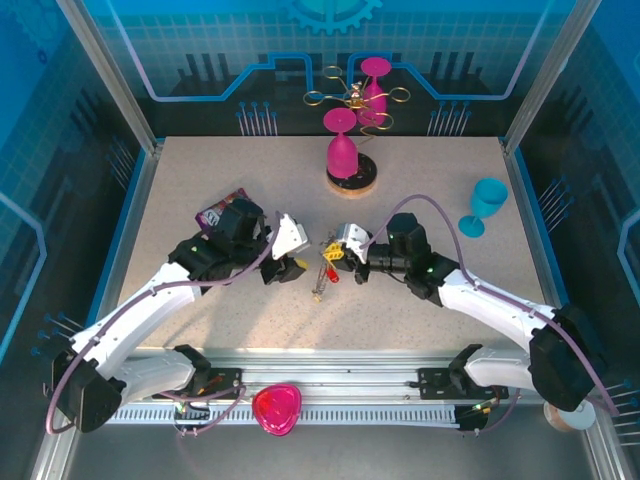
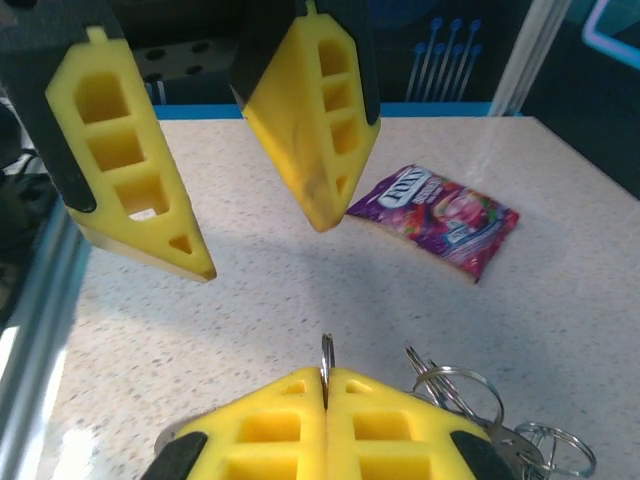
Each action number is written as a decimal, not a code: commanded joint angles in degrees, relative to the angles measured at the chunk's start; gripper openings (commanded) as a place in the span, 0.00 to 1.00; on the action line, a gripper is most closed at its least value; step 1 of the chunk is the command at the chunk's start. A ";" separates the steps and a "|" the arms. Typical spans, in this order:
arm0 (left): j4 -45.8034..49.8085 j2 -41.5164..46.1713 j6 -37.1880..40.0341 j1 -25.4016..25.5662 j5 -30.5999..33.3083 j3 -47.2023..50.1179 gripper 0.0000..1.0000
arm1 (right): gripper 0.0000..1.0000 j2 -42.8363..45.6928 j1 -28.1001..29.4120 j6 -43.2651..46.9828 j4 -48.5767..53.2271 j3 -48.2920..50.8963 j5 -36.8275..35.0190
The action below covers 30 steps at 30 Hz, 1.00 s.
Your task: Put the keys on the keyring
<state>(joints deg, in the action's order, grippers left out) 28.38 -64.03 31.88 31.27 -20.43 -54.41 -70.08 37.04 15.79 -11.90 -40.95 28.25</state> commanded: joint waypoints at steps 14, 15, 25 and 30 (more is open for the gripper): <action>-12.31 -3.88 10.47 -0.42 -15.17 4.83 0.29 | 0.00 -0.90 -0.31 9.49 20.80 -10.78 9.26; -12.47 -3.82 10.27 -0.47 -15.14 5.06 0.29 | 0.00 -0.88 -0.25 9.88 21.23 -10.90 8.98; -14.76 -4.39 5.44 -0.33 -18.89 4.35 0.26 | 0.00 -1.97 0.92 10.10 21.19 -12.39 8.46; -14.46 -4.94 4.92 -0.33 -19.00 3.90 0.13 | 0.00 -2.19 1.38 9.55 20.62 -12.62 8.88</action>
<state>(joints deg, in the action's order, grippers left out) 15.14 -68.42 37.39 31.22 -36.91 -49.56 -72.03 37.54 25.15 9.26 -51.18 35.09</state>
